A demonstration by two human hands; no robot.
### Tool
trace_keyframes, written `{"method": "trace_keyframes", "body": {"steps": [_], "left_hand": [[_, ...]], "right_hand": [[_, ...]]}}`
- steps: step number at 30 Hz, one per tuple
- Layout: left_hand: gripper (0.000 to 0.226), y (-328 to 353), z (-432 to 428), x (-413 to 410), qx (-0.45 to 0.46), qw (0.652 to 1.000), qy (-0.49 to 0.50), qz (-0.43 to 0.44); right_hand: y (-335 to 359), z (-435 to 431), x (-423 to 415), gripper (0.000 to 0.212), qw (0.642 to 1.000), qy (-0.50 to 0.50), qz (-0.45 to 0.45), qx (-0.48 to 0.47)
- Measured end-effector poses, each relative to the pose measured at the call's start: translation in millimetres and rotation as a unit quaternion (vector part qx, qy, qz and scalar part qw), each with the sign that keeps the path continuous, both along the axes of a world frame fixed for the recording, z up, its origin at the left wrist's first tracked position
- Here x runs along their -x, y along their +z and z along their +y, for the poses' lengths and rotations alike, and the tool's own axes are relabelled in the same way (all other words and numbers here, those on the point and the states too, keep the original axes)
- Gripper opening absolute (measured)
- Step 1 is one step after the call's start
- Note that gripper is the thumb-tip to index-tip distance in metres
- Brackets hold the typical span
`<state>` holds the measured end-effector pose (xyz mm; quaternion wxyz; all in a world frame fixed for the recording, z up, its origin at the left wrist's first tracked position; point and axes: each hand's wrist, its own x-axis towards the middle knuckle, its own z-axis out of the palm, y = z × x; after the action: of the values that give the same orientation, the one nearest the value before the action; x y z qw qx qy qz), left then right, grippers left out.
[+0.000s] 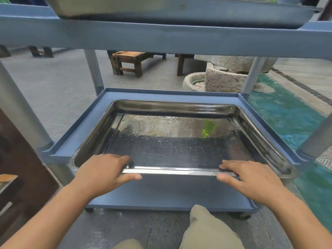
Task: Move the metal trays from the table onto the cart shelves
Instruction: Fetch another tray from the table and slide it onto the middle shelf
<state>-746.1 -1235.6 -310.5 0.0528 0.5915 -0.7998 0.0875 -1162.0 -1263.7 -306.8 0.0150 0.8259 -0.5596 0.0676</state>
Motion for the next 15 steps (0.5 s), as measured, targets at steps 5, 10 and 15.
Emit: {"method": "trace_keyframes", "body": {"steps": [5, 10, 15], "left_hand": [[0.084, 0, -8, 0, 0.019, 1.000, -0.003, 0.003], [0.085, 1, -37, 1, 0.022, 1.000, 0.013, 0.010], [0.089, -4, -59, 1, 0.035, 0.999, 0.018, 0.018]], "right_hand": [[2, -11, -3, 0.090, 1.000, -0.005, -0.009, -0.017], [2, -36, -5, 0.093, 0.999, -0.019, -0.022, -0.020], [1, -60, -5, 0.090, 1.000, -0.014, -0.015, -0.014]]}}
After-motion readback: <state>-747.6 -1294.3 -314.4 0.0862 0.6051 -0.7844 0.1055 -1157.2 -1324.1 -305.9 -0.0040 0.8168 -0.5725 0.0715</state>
